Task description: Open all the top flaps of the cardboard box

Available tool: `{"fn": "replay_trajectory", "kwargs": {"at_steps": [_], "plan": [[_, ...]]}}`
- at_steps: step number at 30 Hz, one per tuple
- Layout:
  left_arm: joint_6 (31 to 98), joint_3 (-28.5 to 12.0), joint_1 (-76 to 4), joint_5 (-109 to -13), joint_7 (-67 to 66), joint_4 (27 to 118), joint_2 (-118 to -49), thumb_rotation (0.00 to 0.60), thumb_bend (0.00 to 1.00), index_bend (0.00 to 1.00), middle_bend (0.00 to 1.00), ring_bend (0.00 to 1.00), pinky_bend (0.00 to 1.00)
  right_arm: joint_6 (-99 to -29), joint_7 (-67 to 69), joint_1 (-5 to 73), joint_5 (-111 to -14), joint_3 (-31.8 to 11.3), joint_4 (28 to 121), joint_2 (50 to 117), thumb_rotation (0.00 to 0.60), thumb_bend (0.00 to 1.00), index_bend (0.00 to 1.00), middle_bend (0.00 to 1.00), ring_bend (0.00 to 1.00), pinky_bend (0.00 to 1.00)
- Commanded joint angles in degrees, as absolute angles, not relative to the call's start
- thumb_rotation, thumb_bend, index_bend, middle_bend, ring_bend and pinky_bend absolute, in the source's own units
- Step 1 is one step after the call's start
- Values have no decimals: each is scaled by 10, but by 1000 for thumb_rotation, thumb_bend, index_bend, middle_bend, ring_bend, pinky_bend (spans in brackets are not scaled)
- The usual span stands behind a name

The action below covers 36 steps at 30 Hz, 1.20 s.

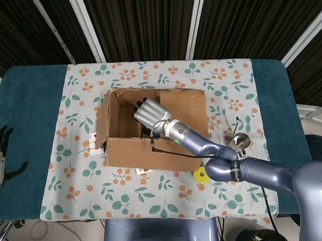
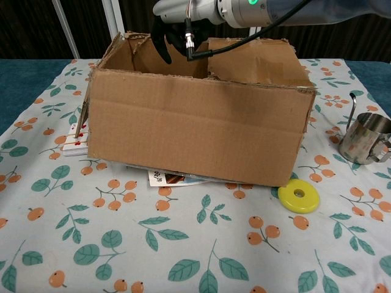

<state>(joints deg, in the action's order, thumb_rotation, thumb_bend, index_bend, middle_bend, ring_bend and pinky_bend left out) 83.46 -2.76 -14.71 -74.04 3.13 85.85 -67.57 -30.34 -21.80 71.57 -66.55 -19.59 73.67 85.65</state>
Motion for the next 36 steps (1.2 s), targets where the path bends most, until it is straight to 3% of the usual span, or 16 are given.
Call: {"fn": "replay_trajectory", "kwargs": {"at_steps": [1,21,36], "plan": [[832,-31,-145,-742,34,859,-675,600,187,0,0,0,0,-287,-215,731,-672,-178,709,872,600,1000,501,344,273,335],[817,-46,-138,-749,40,865,-675,600,187,0,0,0,0,-276,-234,749,-742,-112,680,843,600,1000,631,472,274,330],[807,-53,-132,-756,49,874,-672,600,188,0,0,0,0,-252,-276,770,-775,-80,728,773,600,1000,644,486,274,330]]}}
